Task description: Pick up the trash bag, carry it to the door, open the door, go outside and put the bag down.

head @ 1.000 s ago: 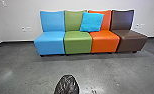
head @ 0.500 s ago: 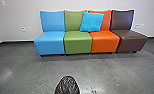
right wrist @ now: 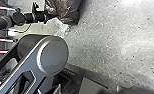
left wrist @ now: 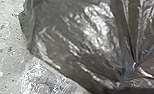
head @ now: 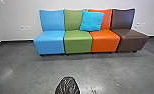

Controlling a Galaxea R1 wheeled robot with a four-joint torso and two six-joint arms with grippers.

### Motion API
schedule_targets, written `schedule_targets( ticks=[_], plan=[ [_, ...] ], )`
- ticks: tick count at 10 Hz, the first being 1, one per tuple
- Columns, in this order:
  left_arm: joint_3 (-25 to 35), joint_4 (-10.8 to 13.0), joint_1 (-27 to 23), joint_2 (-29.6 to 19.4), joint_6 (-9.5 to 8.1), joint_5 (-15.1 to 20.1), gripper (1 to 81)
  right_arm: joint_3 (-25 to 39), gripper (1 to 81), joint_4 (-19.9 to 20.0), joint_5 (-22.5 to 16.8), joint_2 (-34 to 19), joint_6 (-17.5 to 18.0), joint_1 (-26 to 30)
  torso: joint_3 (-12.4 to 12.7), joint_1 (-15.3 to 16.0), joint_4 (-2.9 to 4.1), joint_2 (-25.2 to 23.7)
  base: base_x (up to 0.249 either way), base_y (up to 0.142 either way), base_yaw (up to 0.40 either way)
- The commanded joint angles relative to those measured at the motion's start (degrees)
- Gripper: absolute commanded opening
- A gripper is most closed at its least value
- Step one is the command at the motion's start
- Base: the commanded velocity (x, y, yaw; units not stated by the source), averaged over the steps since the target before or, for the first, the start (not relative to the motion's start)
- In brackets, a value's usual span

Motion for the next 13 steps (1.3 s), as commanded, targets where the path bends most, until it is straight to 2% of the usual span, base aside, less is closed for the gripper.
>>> schedule_targets(
  ticks=[1, 4, 5, 9, 13],
  plan=[
    [-0.14, -0.63, -6.36, -0.72, -0.34, 8.44, 1.0, 0.33, 81.1, 0.77, -2.73, -1.2, 0.0, 3.88, 0.0, -3.62, 0.0, 5.64, 0.0, 0.0, 0.0],
    [1.86, -0.37, -5.05, -1.59, -0.08, 14.24, 1.0, -3.7, 81.1, 0.77, -2.63, 2.05, -0.09, 1.51, 0.0, -7.32, 0.0, 11.55, 0.0, 0.0, 0.0],
    [5.2, -0.45, -3.56, -2.99, 0.1, 15.31, 1.0, -7.04, 81.1, 0.86, -2.29, 4.33, -0.36, -0.5, 0.0, -8.76, 0.0, 13.84, 0.0, 0.0, 0.0],
    [20.32, 0.07, 3.65, -11.17, 0.45, 14.96, 1.0, -21.09, 81.1, 0.94, -1.41, 12.33, -0.62, -7.8, -0.02, -13.94, 0.0, 22.18, 0.0, 0.0, 0.0],
    [21.3, 0.07, 11.99, -10.91, 5.28, 14.78, 1.0, -32.95, 81.1, 0.86, 0.53, 19.71, -3.07, -13.95, -0.02, -19.15, 0.0, 30.36, 0.0, 0.0, 0.0]
  ],
)
